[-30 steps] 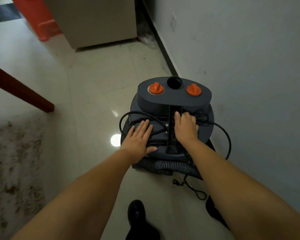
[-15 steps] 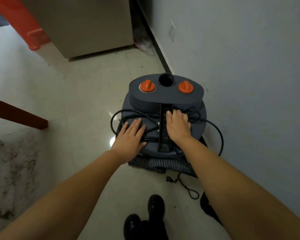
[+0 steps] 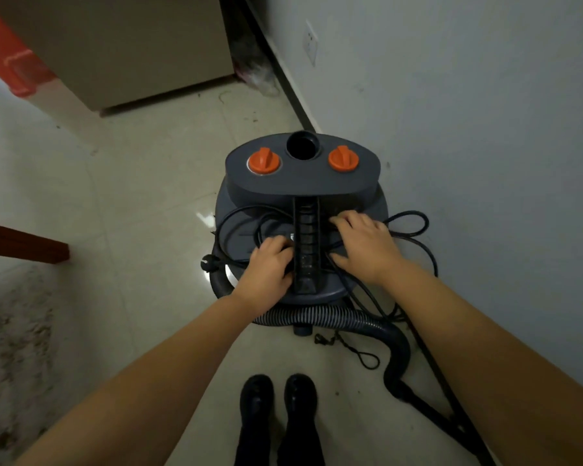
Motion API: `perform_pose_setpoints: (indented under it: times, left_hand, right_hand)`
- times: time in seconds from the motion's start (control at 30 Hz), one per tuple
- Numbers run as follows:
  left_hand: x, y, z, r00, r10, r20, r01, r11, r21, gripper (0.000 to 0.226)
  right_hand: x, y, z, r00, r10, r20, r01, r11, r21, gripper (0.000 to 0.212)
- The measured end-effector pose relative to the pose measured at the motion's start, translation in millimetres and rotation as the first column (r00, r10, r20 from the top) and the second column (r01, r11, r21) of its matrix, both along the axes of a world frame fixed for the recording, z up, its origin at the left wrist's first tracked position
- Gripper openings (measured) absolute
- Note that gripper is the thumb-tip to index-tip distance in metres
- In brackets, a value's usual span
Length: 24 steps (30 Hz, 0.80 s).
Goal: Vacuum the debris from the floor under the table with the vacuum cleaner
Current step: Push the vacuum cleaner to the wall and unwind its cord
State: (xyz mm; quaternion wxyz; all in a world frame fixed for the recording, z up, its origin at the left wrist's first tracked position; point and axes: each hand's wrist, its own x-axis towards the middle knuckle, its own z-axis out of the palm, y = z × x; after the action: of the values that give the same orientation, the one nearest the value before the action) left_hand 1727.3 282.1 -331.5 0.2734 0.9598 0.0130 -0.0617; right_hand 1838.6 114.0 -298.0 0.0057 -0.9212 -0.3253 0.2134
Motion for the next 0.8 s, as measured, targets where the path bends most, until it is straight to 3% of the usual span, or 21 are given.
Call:
perform_pose_setpoints:
  times: [0.07, 0.17, 0.3, 0.47, 0.57, 0.63, 0.7, 0.77, 0.8]
  left_hand:
    - [2.9, 2.7, 0.0, 1.0, -0.022, -0.006, 0.022, 0.999, -0.026, 0.034]
    - [2.5, 1.8, 6.9, 0.999, -0.024, -0.04, 0.026, 0.998, 0.053, 0.042]
    - [-13.8, -4.5, 20.6, 0.997, 0.081, 0.0, -0.081, 0.996, 0.031, 0.052]
    - [-40.1, -7.1, 45.4, 0.981, 0.186, 0.062, -0.184, 0.982, -0.033, 0.031]
    - [-46.2, -26.0, 66.8, 0.969, 0.216, -0.116, -0.232, 0.962, -0.143, 0.018]
    - [-43.1, -50.3, 76.3, 0.897, 0.193, -0.397, -0.309, 0.917, -0.253, 0.025]
    - [-35.9, -78.8, 78.4, 0.711, 0.124, -0.692, -0.525, 0.748, -0.405, 0.041]
    - [-24.2, -108.4, 79.0, 0.553, -0.02, -0.833, -0.783, 0.331, -0.527, 0.059]
    - [-16.8, -120.4, 78.0, 0.544, -0.049, -0.837, -0.833, 0.084, -0.547, 0.07]
  right_hand:
    - [0.7, 2.7, 1.8, 1.0, -0.027, -0.005, 0.027, 0.999, -0.033, 0.061]
    - [-7.7, 4.9, 0.9, 0.994, -0.091, -0.056, 0.09, 0.996, -0.01, 0.038]
    - [-21.8, -11.9, 6.7, 0.985, -0.133, -0.107, 0.126, 0.989, -0.072, 0.028]
    - [-17.9, -64.9, 34.4, 0.89, -0.381, -0.249, 0.392, 0.92, -0.006, 0.03]
    - [-14.9, -108.7, 64.8, 0.815, -0.522, -0.252, 0.551, 0.832, 0.059, 0.021]
    - [-19.7, -125.6, 86.1, 0.779, -0.556, -0.291, 0.6, 0.796, 0.084, 0.018]
    - [-26.4, -132.7, 99.8, 0.758, -0.557, -0.339, 0.618, 0.78, 0.102, 0.024]
    - [-34.5, -136.0, 110.0, 0.734, -0.552, -0.396, 0.634, 0.766, 0.108, 0.025]
    - [-38.6, -138.0, 114.0, 0.718, -0.545, -0.432, 0.637, 0.765, 0.094, 0.024]
